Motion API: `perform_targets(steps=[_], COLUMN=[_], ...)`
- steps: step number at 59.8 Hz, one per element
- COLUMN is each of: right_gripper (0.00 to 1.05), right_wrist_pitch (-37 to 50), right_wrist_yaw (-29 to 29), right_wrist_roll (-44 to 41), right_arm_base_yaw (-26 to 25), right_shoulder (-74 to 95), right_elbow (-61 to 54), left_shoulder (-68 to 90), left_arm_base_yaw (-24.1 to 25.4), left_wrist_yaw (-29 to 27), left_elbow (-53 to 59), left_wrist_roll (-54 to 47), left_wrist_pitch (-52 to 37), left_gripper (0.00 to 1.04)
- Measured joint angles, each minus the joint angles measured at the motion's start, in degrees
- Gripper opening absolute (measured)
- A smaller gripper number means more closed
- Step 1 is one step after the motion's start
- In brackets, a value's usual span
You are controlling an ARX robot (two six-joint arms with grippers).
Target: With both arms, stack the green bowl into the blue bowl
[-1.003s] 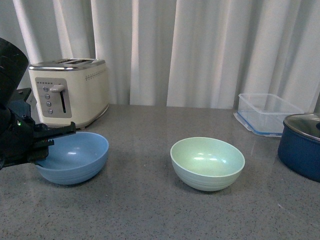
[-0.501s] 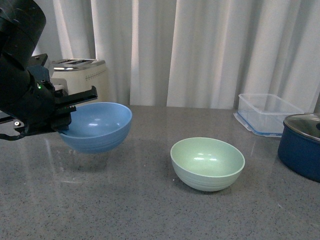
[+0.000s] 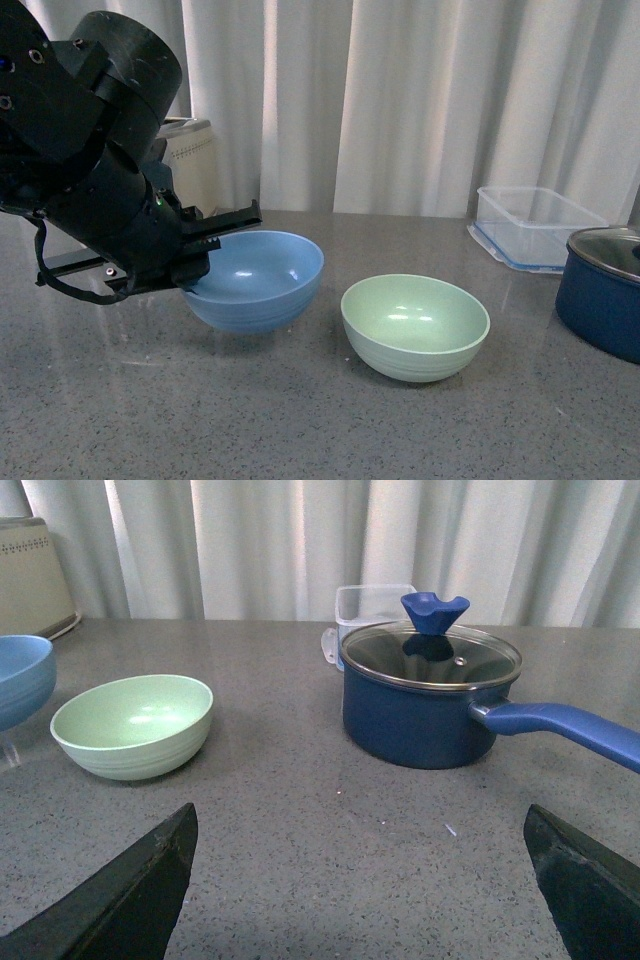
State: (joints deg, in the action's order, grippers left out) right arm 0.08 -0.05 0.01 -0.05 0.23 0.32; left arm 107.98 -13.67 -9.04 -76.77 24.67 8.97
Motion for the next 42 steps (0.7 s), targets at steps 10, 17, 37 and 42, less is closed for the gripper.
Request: perform_targets(steps=[10,17,37,42], right_gripper=[0.95,0.95,0.95,0.95], right_wrist_pitch=[0.0,0.0,0.0,0.0], right_wrist_yaw=[0.0,0.0,0.0,0.0], right_wrist_roll=[0.0,0.0,0.0,0.0], right_arm_base_yaw=[0.0,0.0,0.0,0.0], right_shoulder=[0.0,0.0,0.0,0.0], right_elbow=[0.0,0.0,0.0,0.0], left_shoulder=[0.9,1.4,3.9,4.7], left_arm_base_yaw=[-0.6,-1.0,-1.7,-1.7], left_wrist_yaw=[-0.5,-0.8,-1.0,-1.1], left_elbow=[-0.6,-0.8,-1.5,-2.1], left_wrist_roll=[0.1,0.1,0.3,0.3], left_wrist_pitch=[0.0,0.0,-0.1,-0.1], left_gripper=[0.04,0.04,0.04,0.04])
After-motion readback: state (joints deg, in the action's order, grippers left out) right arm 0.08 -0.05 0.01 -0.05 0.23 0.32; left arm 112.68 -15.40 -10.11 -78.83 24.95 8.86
